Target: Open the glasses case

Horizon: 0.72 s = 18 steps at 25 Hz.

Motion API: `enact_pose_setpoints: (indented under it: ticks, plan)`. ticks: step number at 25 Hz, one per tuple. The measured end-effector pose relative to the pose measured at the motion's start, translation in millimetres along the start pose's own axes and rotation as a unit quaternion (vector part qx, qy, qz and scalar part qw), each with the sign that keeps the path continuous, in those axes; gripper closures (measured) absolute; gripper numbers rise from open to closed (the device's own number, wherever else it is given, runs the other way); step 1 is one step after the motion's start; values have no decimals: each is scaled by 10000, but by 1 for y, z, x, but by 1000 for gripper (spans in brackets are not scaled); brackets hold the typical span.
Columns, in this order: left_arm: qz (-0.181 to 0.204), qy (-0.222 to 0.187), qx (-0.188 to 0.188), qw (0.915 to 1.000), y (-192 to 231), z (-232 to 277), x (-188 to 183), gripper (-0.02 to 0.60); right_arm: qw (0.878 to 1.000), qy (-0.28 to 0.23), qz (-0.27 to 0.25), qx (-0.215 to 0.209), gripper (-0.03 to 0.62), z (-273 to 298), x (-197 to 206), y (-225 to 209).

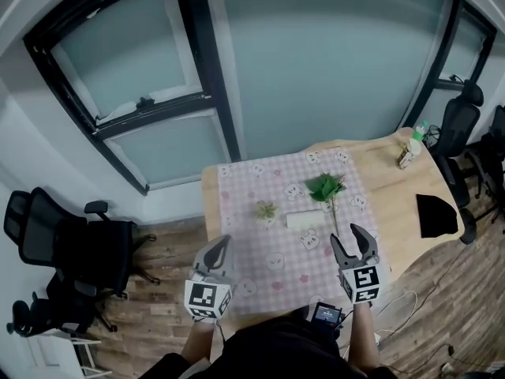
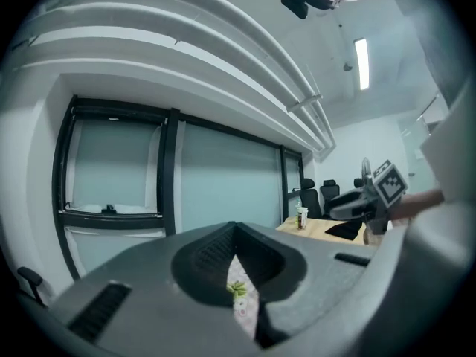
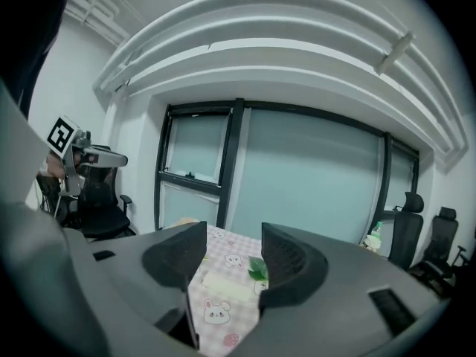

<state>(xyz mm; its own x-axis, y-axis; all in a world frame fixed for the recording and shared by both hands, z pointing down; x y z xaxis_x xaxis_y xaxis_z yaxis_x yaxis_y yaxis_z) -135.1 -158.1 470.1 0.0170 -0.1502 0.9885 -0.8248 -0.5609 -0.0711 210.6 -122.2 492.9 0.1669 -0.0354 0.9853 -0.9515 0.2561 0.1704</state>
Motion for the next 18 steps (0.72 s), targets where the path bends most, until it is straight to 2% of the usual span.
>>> enact_pose_setpoints:
  ticks: [2, 3, 4, 5, 6, 7, 8, 9, 11, 13, 15, 18]
  plan:
    - [-6, 61, -148, 9999, 2, -3, 2, 583, 9992, 168, -340, -113, 353, 13, 14, -4]
    - [1, 113, -224, 9997, 3, -5, 3, 583, 9969, 312, -694, -204, 353, 23, 23, -5]
    - [20, 180, -293, 9994, 4, -8, 5, 583, 9906, 500, -1231, -320, 353, 35, 36, -5]
    - [37, 261, -352, 9990, 5, -11, 7, 583, 9770, 726, -1950, -465, 353, 49, 53, -4]
    - [38, 350, -402, 9986, 6, -15, 10, 583, 9542, 960, -2760, -645, 353, 64, 73, -1]
    - [29, 442, -453, 9980, 7, -20, 13, 583, 9251, 1165, -3507, -867, 353, 78, 97, 5]
    - [17, 536, -515, 9972, 9, -27, 16, 583, 8965, 1316, -4077, -1125, 353, 91, 123, 12]
    - [9, 635, -593, 9962, 10, -35, 19, 583, 8730, 1416, -4452, -1401, 353, 104, 148, 19]
    - [6, 872, -750, 9934, 10, -50, 24, 583, 8382, 1571, -4850, -1936, 353, 126, 196, 31]
    - [61, 1116, -831, 9903, 7, -61, 26, 583, 8116, 1748, -5060, -2340, 353, 140, 236, 38]
    - [123, 1295, -924, 9872, 6, -70, 26, 583, 7954, 1876, -5153, -2581, 353, 150, 263, 41]
    - [100, 1449, -1139, 9828, 12, -80, 30, 583, 7853, 1937, -5204, -2736, 353, 162, 281, 41]
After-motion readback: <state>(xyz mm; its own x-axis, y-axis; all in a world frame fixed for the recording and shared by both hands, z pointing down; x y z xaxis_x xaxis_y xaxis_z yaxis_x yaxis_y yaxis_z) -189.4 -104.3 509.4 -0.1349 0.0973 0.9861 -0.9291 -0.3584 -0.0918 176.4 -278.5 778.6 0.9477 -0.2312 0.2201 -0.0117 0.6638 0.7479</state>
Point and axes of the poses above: the fingertips, and each gripper's own axes: z forward along the fingers, y to its left, x out of its underside, the point moved 8 cm from there along -z, backward along the fingers, and after that the axes turned 15 degrees about -y, right-handed, at the moved point
